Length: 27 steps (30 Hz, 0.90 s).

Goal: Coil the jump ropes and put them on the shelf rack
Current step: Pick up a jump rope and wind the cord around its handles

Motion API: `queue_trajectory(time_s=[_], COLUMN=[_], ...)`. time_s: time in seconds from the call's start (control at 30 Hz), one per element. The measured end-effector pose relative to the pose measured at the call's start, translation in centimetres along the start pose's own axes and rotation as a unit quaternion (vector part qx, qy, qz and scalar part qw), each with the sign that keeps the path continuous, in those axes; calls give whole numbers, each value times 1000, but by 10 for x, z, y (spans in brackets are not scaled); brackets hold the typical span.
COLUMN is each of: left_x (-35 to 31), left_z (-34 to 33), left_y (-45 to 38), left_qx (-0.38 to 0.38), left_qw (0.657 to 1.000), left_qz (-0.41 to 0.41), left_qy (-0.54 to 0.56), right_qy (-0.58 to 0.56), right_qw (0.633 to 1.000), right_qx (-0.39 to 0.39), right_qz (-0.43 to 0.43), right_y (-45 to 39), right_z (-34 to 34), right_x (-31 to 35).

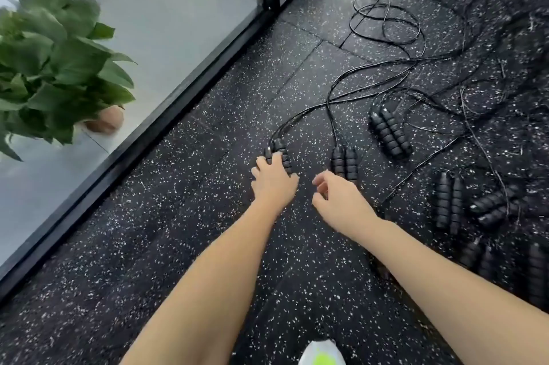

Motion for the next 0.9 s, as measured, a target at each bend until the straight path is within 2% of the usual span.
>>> queue_trajectory(time_s=[0.1, 0.2, 0.33, 0.5, 0.77, 0.9], left_x=[0, -2, -1, -4, -30, -51], left_z=[-28, -50, -65, -67, -51, -44], left_y=[-25, -45, -59, -66, -32, 7], left_qx=[-9, -32, -50, -26, -70, -28], left_qw=[997, 990, 983, 974, 948, 923], left_qz=[70, 136, 170, 200, 208, 155], left_qy=[-9, 36, 58, 103, 229, 353], right_qy=[-12, -43, -39, -37, -45, -42], right_qw=[1000, 999, 999, 998, 999, 999], right_qx=[2, 6, 25, 50, 18, -9], right_qz=[-11, -19, -13, -13, -5, 9], right_y=[-12, -13, -4, 4, 5, 6], right_z=[-11, -23, -32, -34, -18, 0], right_x=[-21, -42, -65, -76, -59, -42])
Point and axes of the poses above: each hand's wrist, its own y-axis away from the middle knuckle, its own z-axis out of the back of the hand, x = y × z, the point moved 1 cm from there along -y, towards the middle knuckle, and after that the axes turned 7 degrees about z, right-handed, at the moved point
